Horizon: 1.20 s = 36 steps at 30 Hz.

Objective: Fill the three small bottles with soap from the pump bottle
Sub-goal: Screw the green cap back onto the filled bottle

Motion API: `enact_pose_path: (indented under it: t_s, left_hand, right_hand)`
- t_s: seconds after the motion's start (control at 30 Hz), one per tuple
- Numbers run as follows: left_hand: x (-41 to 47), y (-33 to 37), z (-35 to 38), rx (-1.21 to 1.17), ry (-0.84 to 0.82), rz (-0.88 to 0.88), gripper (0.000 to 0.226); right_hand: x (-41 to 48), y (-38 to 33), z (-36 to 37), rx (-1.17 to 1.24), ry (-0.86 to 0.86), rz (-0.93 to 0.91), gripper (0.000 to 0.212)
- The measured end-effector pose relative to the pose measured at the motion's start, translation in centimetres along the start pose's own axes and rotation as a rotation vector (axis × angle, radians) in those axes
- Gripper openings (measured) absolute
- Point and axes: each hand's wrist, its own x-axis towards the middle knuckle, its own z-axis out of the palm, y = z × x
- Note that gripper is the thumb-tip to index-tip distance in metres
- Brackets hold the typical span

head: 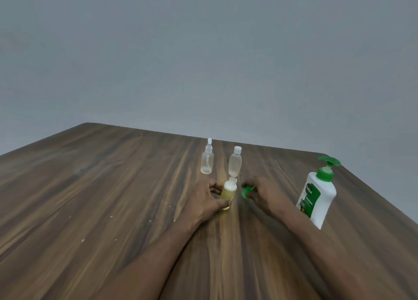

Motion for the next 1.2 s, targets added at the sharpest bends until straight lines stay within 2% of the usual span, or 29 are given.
enact_pose_path:
  t_s: [0.07, 0.13, 0.37, 0.5, 0.6, 0.63, 0.73, 0.8, 0.83, 0.93, 1.03, 1.2]
  left_hand:
    - [0.0, -0.1, 0.0, -0.009, 0.0, -0.025, 0.033]
    - [0.0, 0.0, -0.1, 0.002, 0.013, -0.034, 0.034]
    - [0.0, 0.0, -0.6, 0.008, -0.01, -0.039, 0.039]
    - [-0.2, 0.1, -0.7, -0.001, -0.021, -0.045, 0.038]
    - [0.0, -0.1, -0.6, 0.011, -0.028, -0.037, 0.043]
    - [0.1, -0.3, -0.6, 0.01, -0.032, -0.036, 0.045]
    - [0.2, -0.3, -0.5, 0.017, -0.045, -0.036, 0.048]
    - [0.2, -0.2, -0.5, 0.028, -0.035, -0.038, 0.044]
    - [0.2, -0.1, -0.6, 0.032, -0.029, -0.037, 0.042]
    - [0.0, 0.2, -0.6, 0.051, -0.002, -0.032, 0.027]
    - [0.1, 0.1, -0.7, 0.047, 0.005, -0.033, 0.025]
    - [0.1, 0.0, -0.7, 0.043, -0.018, -0.027, 0.028]
  right_hand:
    - [0.0, -0.5, -2.0, 0.131, 0.09, 0.016, 0.026]
    - [0.2, -1.4, -4.3, 0.208, 0.101, -0.029, 0.026]
    - [1.6, -6.1, -7.1, 0.031, -0.111, -0.242, 0.023]
    - [2.5, -7.0, -6.6, -0.049, -0.204, -0.236, 0.023]
    - [2.8, -7.3, -6.7, -0.064, -0.226, -0.209, 0.013]
    - [2.9, -7.6, -6.7, -0.092, -0.235, -0.19, 0.015]
    - [3.6, -8.2, -5.9, -0.381, -0.168, -0.141, 0.053]
    - [3.9, -8.3, -6.0, -0.391, -0.154, -0.124, 0.063]
    - [3.8, -8.4, -6.4, -0.324, -0.19, -0.128, 0.06]
    - [3.2, -8.6, -7.7, -0.295, -0.326, -0.254, 0.029]
    - [3.0, -8.7, -7.3, -0.262, -0.333, -0.253, 0.013]
    - [3.1, -9.5, -6.5, -0.357, -0.17, -0.065, 0.064]
